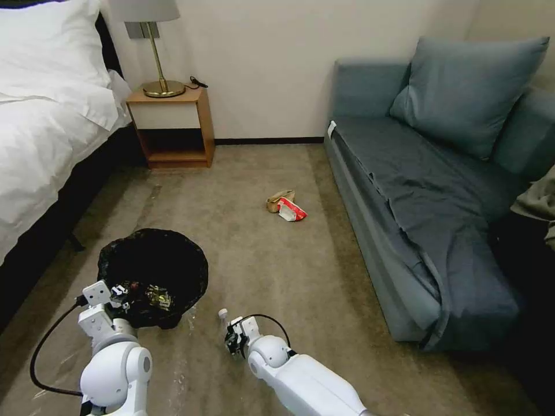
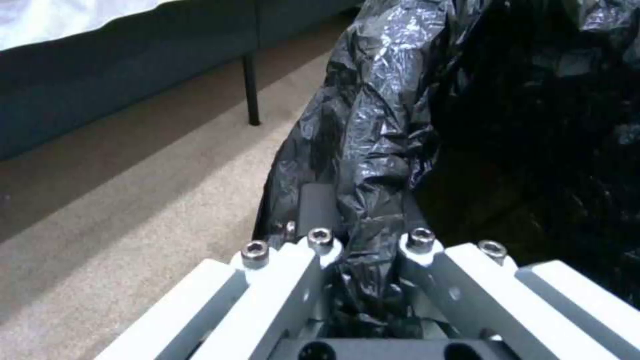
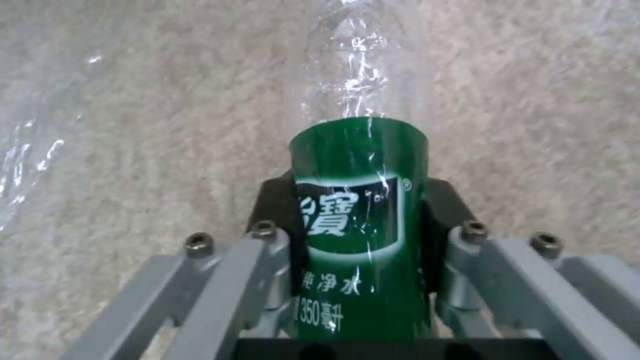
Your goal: Pick up the trash bin, then pick up the garbage on the floor and place it into the trash bin.
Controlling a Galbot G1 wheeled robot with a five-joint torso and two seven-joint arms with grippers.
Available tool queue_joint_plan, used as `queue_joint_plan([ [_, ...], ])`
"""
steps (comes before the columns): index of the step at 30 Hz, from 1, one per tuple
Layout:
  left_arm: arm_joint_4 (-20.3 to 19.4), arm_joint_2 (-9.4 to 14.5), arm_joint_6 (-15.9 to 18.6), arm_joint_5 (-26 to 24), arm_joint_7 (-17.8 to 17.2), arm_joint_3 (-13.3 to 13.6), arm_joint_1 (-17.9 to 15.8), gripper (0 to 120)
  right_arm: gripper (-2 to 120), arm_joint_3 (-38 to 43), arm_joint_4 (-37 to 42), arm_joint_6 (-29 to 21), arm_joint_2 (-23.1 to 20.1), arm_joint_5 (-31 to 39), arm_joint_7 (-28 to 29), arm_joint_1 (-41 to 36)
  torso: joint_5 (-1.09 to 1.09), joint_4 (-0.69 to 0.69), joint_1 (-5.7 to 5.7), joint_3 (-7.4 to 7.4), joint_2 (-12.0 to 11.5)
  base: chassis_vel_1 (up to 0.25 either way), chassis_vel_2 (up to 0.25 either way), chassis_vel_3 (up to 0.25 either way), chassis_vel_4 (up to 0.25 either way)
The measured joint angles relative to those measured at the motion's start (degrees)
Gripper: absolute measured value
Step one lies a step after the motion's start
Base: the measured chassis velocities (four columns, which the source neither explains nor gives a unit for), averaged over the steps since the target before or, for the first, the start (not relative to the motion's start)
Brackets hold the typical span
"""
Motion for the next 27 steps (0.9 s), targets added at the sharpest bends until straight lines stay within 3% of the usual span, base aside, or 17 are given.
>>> queue_joint_plan([
  [4,0.04,0.09,0.01,-0.14,0.01,-0.14,-0.26,3,20,1.53,1.34,0.60,-0.74,0.39,-0.11,0.23,0.00,0.00,0.00,0.00,0.00,0.000,0.000,0.000,0.000],
  [15,0.87,0.69,0.11,-0.86,0.16,-0.15,-0.43,3,20,9.84,9.36,3.93,-2.65,5.66,0.20,7.34,0.00,0.00,0.00,0.00,0.00,0.000,0.000,0.000,0.000],
  [19,0.91,0.91,0.11,-1.03,0.17,-0.22,-0.62,3,20,10.11,11.69,4.57,-3.22,6.53,0.20,9.07,0.00,0.00,0.00,0.00,0.00,0.000,0.000,0.000,0.000],
  [27,1.34,1.01,0.35,-1.13,0.08,0.06,-1.66,3,20,5.66,25.56,4.95,-4.64,11.72,4.33,12.26,0.00,0.01,0.00,0.00,0.00,0.000,0.000,0.000,0.000],
])
